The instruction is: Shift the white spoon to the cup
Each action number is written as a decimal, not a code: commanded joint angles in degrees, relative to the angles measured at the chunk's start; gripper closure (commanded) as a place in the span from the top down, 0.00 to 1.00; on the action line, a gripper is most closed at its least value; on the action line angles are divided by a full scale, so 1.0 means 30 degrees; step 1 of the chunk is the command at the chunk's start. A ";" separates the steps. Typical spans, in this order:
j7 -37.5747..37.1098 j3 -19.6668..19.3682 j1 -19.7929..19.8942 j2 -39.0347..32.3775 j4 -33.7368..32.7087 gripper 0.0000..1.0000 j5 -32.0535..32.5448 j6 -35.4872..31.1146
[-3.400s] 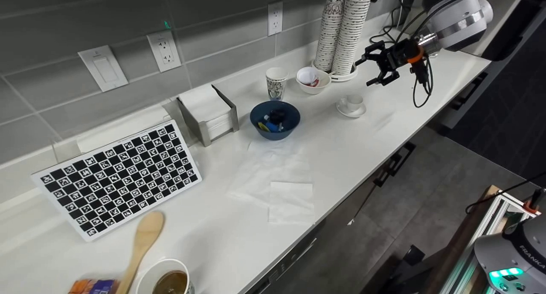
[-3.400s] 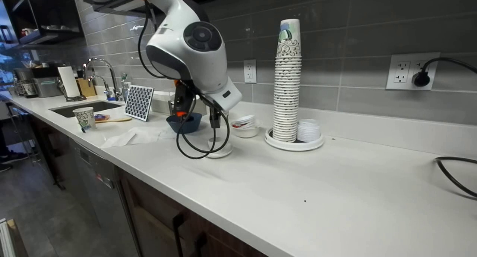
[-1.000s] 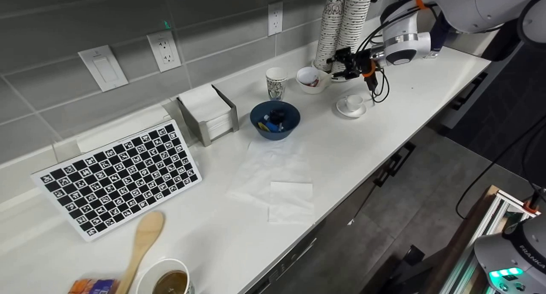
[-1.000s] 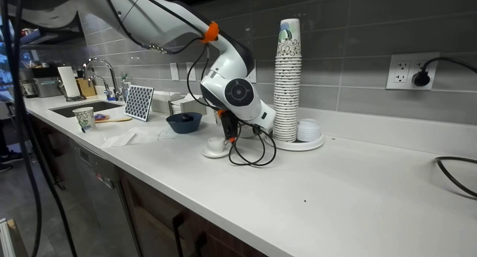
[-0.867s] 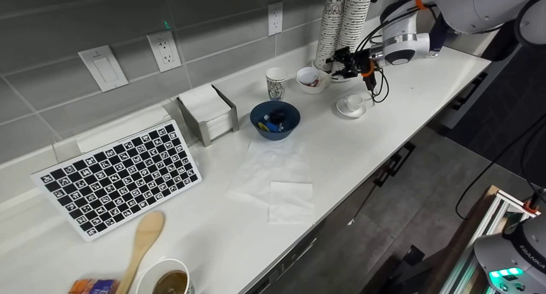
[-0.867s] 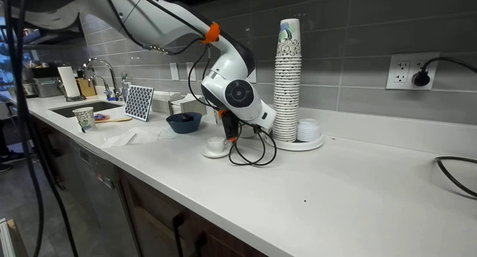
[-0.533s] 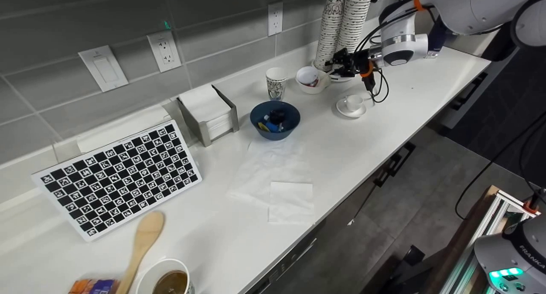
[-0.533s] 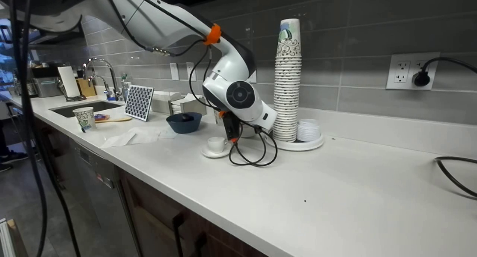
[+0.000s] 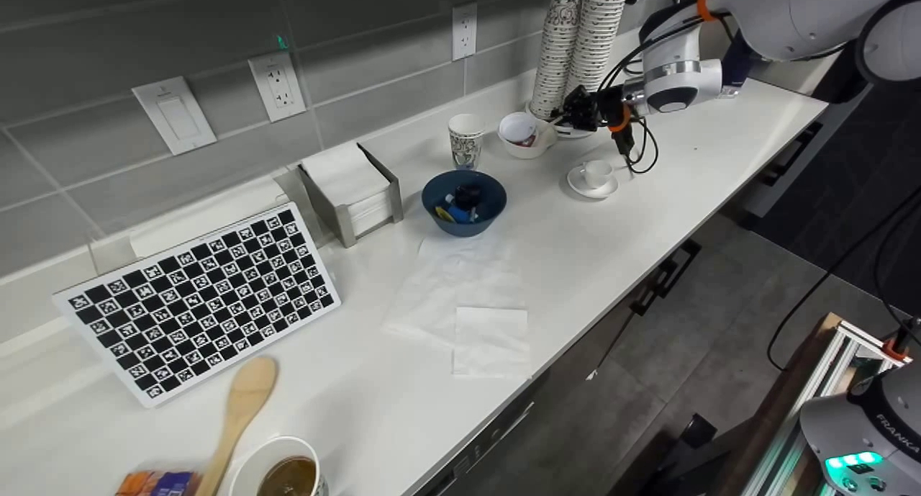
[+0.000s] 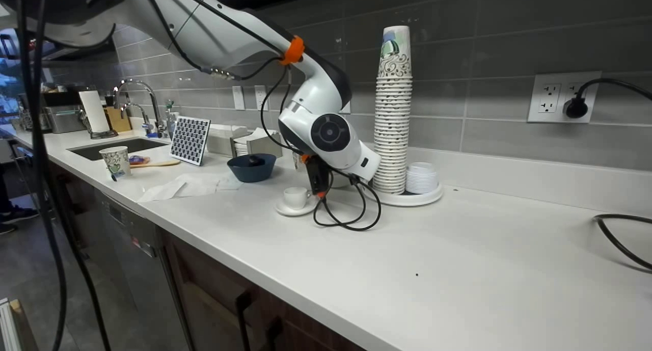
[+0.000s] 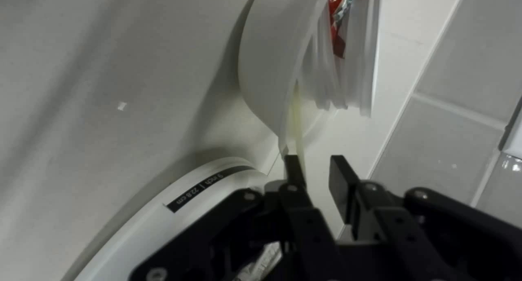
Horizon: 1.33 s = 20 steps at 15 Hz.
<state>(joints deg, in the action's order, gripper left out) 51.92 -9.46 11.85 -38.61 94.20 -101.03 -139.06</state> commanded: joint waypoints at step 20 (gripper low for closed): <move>0.3524 -0.0733 0.0404 0.3840 0.2932 0.01 -0.2743 0.1143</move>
<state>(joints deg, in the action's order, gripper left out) 61.76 -11.51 13.16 -31.85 96.80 -110.08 -138.22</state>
